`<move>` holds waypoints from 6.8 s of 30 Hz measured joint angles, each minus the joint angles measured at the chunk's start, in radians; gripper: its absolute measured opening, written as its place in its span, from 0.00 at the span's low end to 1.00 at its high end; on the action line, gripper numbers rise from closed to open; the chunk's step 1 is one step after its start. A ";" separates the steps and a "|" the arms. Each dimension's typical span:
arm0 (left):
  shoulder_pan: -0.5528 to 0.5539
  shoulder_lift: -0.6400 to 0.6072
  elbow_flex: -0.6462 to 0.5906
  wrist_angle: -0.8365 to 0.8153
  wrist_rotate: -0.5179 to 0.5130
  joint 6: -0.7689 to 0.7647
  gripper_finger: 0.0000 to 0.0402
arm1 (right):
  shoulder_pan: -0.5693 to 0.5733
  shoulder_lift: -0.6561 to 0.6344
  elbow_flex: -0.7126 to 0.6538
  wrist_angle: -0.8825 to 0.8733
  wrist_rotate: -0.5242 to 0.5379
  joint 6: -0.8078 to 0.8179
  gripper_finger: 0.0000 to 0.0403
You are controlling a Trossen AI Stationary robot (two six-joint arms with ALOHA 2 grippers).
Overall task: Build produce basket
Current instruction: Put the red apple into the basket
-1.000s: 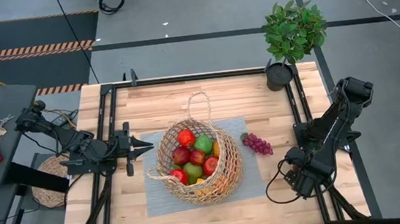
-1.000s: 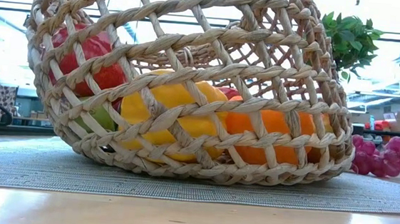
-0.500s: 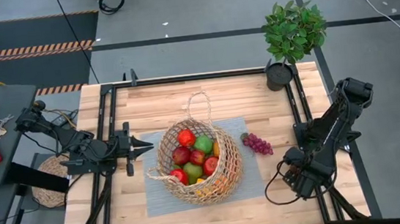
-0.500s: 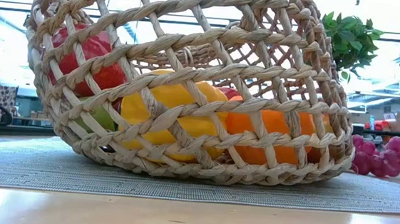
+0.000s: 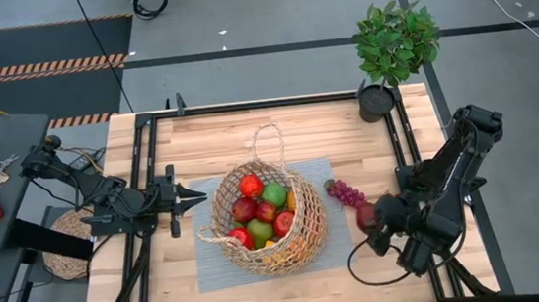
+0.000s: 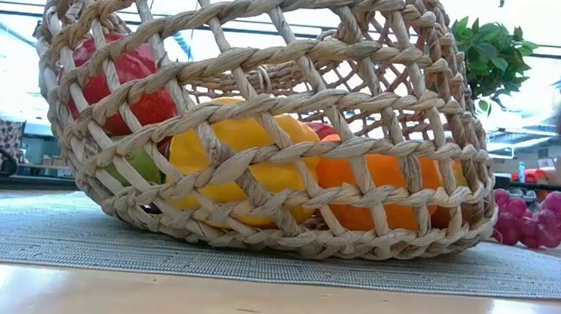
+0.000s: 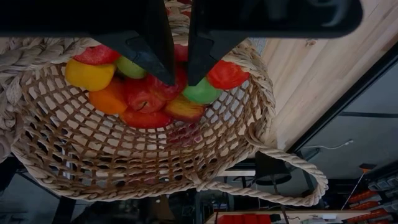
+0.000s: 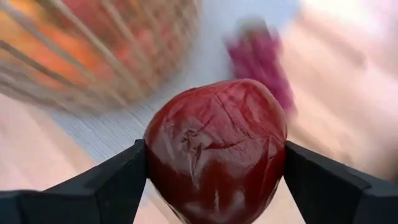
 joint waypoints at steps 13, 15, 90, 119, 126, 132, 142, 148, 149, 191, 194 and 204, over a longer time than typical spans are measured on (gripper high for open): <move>0.000 0.000 0.000 0.000 0.000 0.000 0.12 | -0.083 -0.001 0.262 0.281 0.421 -0.685 0.86; 0.000 0.000 0.000 0.000 0.000 0.000 0.12 | -0.111 -0.002 0.276 0.415 0.404 -0.861 0.86; 0.000 0.000 0.000 0.000 0.000 0.000 0.12 | -0.691 -0.002 0.008 1.440 -0.296 -2.004 0.86; 0.000 0.000 0.000 0.000 0.000 0.000 0.12 | -0.828 0.067 0.002 1.607 -0.513 -1.879 0.93; 0.000 -0.001 0.000 0.000 0.000 0.000 0.12 | -0.846 0.234 0.150 1.429 -0.512 -1.853 0.93; 0.000 0.000 0.000 0.001 0.000 0.000 0.12 | -0.844 0.296 0.226 1.370 -0.506 -1.871 0.93; 0.000 0.000 0.000 0.000 0.000 0.000 0.12 | -0.852 0.314 0.225 1.354 -0.454 -1.876 0.93; 0.000 0.000 0.000 0.001 0.000 0.000 0.12 | -0.851 0.324 0.225 1.348 -0.451 -1.863 0.93; 0.000 0.000 0.000 0.001 0.000 0.000 0.12 | -0.851 0.326 0.225 1.338 -0.451 -1.848 0.93; 0.000 0.000 0.000 0.001 0.000 0.000 0.12 | -0.837 0.325 0.270 1.121 -0.670 -1.757 0.93; 0.000 0.000 0.000 0.001 0.000 0.000 0.12 | -0.837 0.325 0.270 1.121 -0.670 -1.730 0.93; 0.000 0.000 0.000 0.001 0.000 0.000 0.12 | -0.831 0.325 0.270 1.185 -0.700 -1.722 0.93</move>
